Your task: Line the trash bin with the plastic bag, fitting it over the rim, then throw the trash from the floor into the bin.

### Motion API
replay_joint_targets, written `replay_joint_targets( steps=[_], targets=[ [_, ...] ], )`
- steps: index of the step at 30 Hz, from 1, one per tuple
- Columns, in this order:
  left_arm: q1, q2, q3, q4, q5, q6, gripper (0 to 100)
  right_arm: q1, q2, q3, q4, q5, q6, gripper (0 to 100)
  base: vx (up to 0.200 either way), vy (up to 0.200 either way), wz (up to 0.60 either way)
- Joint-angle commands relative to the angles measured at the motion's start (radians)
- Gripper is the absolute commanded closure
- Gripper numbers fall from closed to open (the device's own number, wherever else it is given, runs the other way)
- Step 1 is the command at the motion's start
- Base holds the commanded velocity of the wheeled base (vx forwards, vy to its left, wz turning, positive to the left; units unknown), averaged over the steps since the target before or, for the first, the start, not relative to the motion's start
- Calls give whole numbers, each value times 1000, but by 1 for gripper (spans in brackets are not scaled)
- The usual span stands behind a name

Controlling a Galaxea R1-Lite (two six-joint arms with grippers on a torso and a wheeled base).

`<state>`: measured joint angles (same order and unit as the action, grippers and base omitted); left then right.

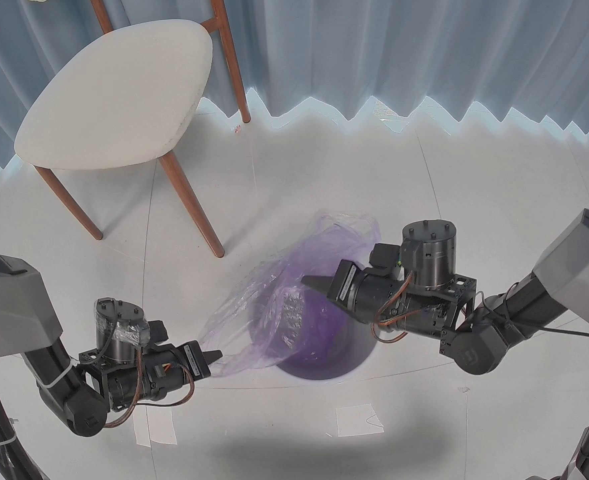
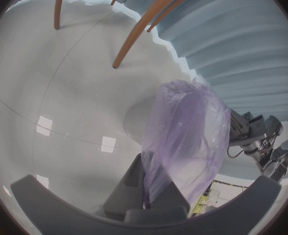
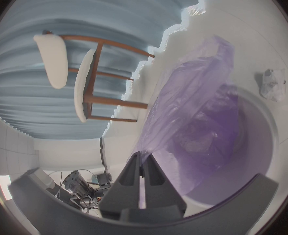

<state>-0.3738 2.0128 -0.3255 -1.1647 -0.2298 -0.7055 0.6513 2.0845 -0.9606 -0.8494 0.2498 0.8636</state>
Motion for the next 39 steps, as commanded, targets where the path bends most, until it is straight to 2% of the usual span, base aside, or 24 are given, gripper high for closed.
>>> replay_joint_targets(
  steps=[1,2,4,8,13,17,23,31,34,39],
  targets=[
    [-89,-31,56,-3,40,1,100,70,-35,46,9,0,-17,100,0,0,0],
    [-129,-26,69,-3,75,1,100,76,-43,65,10,-3,-18,100,0,0,0],
    [-157,-22,74,-3,93,0,100,68,-57,91,16,-4,-18,100,0,0,0],
    [-174,-8,77,-3,99,-3,100,33,-89,140,24,-9,-18,100,0,0,0],
    [-177,66,57,-53,99,0,100,-90,-182,263,19,-7,-25,100,0,0,0],
    [-197,156,68,-202,101,0,100,-168,-221,344,21,-6,-61,100,0,0,0],
    [-198,279,79,-380,121,0,100,-220,-205,436,12,-7,-84,100,0,0,0],
    [-206,285,112,-380,121,21,100,-234,-116,474,0,-10,-83,100,0,0,0],
    [-197,305,112,-380,119,72,100,-237,-18,487,-71,-12,-84,100,0,0,0],
    [-198,319,105,-380,118,81,100,-269,118,525,-269,-14,-84,100,0,0,0]
  ],
)
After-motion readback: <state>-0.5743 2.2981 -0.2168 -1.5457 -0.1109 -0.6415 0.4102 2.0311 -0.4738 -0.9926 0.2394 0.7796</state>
